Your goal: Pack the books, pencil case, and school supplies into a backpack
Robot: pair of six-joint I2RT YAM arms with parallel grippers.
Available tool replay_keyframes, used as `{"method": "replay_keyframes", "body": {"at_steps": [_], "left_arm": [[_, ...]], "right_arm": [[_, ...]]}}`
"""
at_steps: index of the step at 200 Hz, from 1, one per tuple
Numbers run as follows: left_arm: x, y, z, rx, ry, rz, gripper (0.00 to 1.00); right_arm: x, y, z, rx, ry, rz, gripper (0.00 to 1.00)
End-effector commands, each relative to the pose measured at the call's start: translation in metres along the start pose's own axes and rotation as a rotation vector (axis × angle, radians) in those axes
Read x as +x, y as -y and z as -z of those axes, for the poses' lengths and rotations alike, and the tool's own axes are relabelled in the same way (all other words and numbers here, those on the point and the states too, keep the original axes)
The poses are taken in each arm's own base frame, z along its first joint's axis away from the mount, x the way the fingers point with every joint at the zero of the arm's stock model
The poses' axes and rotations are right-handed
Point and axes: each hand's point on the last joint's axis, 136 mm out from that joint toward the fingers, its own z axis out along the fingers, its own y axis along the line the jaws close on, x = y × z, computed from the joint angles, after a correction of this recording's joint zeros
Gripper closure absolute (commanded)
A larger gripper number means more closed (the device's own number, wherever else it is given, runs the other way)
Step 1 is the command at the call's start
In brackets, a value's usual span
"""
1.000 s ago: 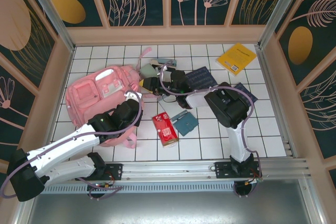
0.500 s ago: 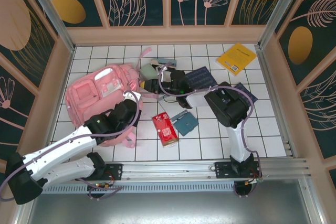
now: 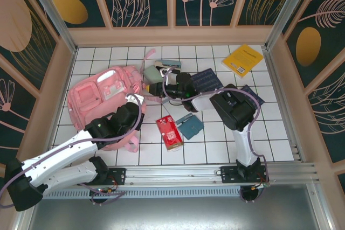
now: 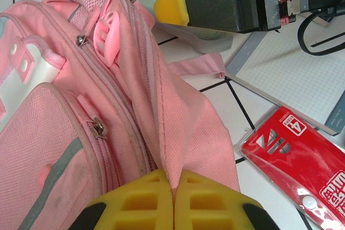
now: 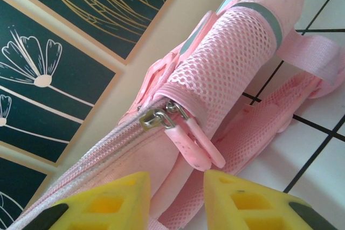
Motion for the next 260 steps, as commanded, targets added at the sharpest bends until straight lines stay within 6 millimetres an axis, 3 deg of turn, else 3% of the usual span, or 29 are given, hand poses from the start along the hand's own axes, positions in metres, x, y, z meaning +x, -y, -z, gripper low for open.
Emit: {"method": "replay_keyframes", "body": {"at_steps": [1, 57, 131, 260], "left_arm": [[-0.029, 0.0, 0.01, 0.009, 0.088, 0.028, 1.0], [-0.029, 0.002, 0.009, 0.015, 0.087, 0.031, 1.0], [-0.028, 0.003, 0.008, 0.02, 0.086, 0.035, 1.0], [-0.029, 0.005, 0.009, 0.03, 0.087, 0.035, 1.0]], "right_arm": [[-0.007, -0.009, -0.005, -0.063, 0.011, 0.038, 0.67], [0.0, -0.006, -0.013, -0.069, -0.015, 0.026, 0.61], [0.002, -0.015, -0.024, -0.103, -0.045, 0.043, 0.61], [0.008, 0.004, -0.034, -0.041, -0.058, 0.038, 0.56]]}}
